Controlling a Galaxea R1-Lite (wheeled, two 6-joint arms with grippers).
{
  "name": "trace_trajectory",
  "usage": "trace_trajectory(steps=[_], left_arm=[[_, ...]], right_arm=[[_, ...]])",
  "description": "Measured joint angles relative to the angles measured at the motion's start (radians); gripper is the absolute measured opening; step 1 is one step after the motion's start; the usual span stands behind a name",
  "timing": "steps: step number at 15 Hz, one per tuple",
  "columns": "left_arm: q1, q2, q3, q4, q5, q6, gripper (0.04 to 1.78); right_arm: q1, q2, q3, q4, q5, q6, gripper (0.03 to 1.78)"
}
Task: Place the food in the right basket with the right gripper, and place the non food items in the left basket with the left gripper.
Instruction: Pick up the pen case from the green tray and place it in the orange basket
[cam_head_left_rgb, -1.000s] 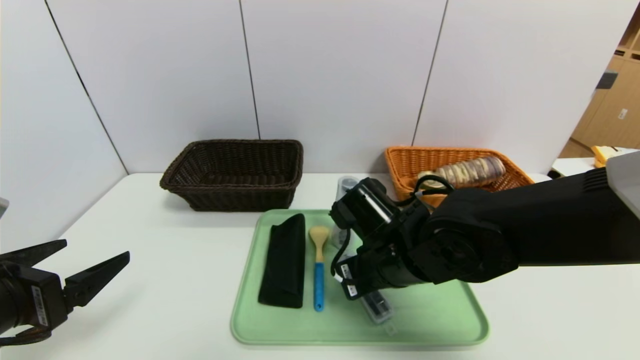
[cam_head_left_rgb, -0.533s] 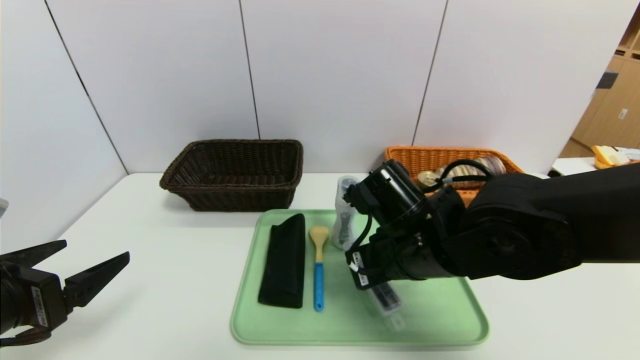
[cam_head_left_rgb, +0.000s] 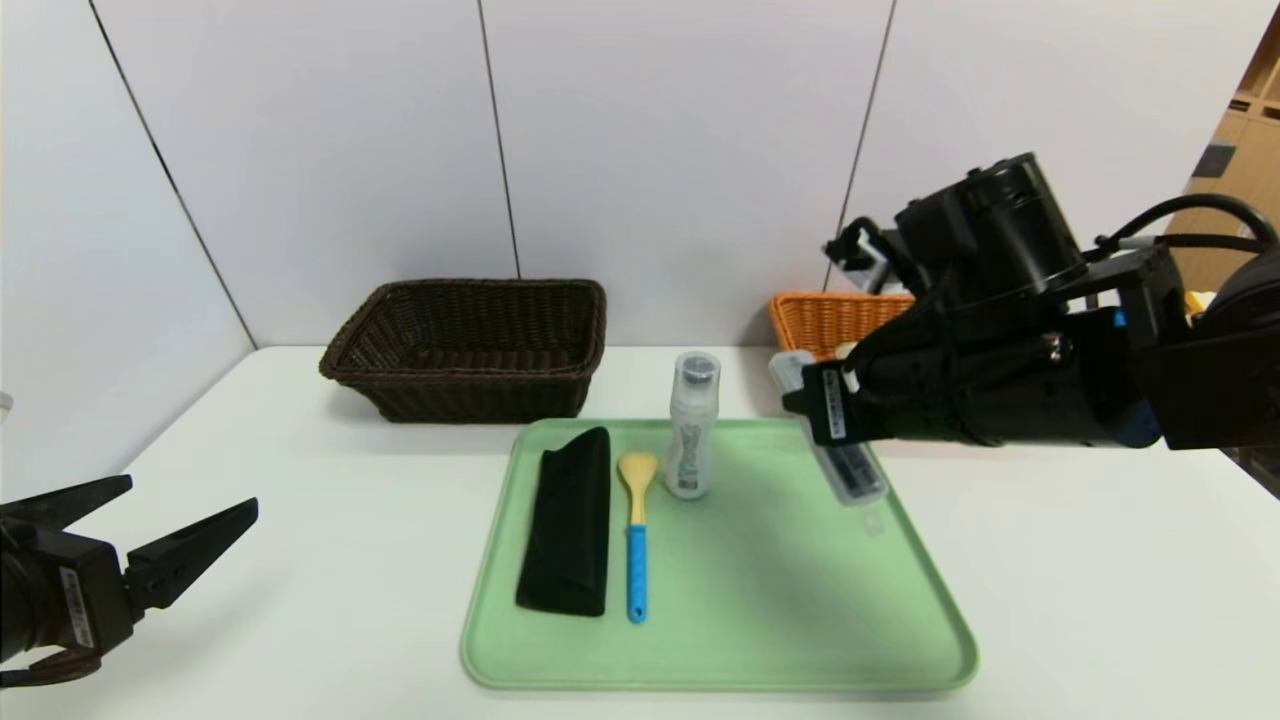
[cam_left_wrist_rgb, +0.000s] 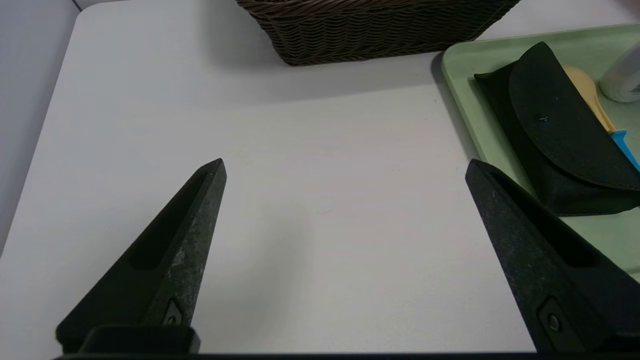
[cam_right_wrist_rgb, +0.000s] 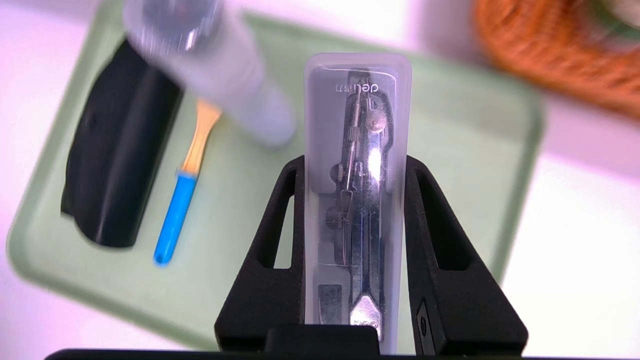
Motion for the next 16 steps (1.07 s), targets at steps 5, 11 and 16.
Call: trace_trajectory(steps=[5,11,16], left_arm=[[0.000,0.020,0.012,-0.073,0.000,-0.016,1.69],[0.000,0.092,0.093,-0.357,0.001,-0.075,1.69],[0.000,0.129,0.133,-0.444,0.004,-0.078,1.69]], right_arm=[[-0.158,0.020,-0.019,-0.307,0.022,-0.172,0.55],[-0.251,0.206,-0.140,-0.510,0.028,-0.218,0.55],[-0.301,0.373,-0.269,-0.573,0.029,-0.241,0.55]])
